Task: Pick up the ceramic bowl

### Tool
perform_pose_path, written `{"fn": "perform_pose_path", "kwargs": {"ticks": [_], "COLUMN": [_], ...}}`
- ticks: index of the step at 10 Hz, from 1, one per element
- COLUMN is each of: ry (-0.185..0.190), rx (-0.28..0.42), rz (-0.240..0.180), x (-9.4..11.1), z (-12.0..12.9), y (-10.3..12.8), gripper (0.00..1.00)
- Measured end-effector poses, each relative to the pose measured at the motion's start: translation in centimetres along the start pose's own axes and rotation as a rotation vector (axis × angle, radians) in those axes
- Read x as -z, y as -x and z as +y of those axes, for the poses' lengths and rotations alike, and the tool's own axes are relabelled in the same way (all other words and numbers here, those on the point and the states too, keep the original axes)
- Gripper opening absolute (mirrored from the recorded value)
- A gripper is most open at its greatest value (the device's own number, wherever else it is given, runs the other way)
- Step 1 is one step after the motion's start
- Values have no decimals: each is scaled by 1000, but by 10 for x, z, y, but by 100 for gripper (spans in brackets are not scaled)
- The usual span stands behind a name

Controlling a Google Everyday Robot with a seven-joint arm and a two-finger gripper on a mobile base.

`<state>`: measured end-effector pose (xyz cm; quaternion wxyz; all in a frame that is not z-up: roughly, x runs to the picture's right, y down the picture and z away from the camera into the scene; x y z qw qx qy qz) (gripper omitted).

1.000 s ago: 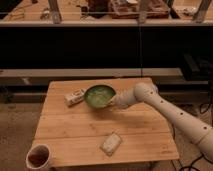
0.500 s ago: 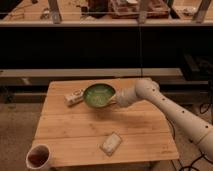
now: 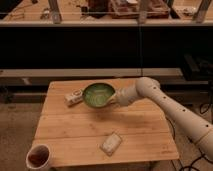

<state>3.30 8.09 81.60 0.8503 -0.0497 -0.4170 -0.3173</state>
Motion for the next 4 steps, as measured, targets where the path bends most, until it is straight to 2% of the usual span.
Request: {"fn": "perform_pose_path", "kwargs": {"ticks": [4], "ry": [2], "rx": [34], "rz": [-22], "x": [2], "z": [-1], "y": [2], "gripper": [1]}}
